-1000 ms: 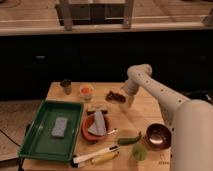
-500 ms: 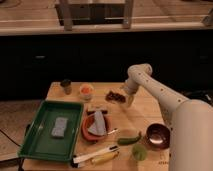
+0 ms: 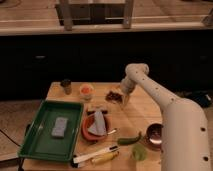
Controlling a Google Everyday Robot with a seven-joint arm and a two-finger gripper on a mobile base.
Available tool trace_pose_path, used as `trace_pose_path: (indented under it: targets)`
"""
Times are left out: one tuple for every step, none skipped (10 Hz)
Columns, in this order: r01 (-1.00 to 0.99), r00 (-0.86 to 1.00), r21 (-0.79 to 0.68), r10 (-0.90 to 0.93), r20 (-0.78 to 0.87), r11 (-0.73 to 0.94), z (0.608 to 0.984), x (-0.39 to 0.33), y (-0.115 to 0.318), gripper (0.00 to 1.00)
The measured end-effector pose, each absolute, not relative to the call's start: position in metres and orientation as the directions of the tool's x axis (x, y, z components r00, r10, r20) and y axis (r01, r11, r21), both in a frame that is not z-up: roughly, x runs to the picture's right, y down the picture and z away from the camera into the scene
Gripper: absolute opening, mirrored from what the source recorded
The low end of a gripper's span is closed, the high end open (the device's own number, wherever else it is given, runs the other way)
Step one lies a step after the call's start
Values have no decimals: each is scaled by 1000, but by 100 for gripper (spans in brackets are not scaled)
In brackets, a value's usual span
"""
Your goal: Place grapes in table surface
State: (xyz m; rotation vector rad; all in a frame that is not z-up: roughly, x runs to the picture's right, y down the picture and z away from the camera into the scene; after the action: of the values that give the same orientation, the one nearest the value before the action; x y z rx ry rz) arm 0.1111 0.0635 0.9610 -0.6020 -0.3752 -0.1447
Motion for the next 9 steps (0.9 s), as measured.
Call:
trace_pose_path:
  targets:
    - [243, 919, -537, -15, 395, 808, 966, 110, 69, 79]
    - [245, 916, -541, -9, 402, 805, 969, 107, 72, 72]
    - [246, 914, -542, -7, 406, 803, 971, 105, 73, 64]
    - [247, 912, -546, -1, 410, 800, 971, 104, 74, 53]
    - [242, 911, -547, 6, 412, 801, 971, 104, 74, 43]
    - [240, 912, -547, 7, 410, 802, 971, 106, 73, 37]
    - [241, 913, -546, 4, 409, 802, 971, 107, 73, 24]
    - [242, 913, -547, 3, 408, 801, 970, 107, 73, 12]
    - [242, 913, -547, 3, 409, 801, 970, 107, 73, 5]
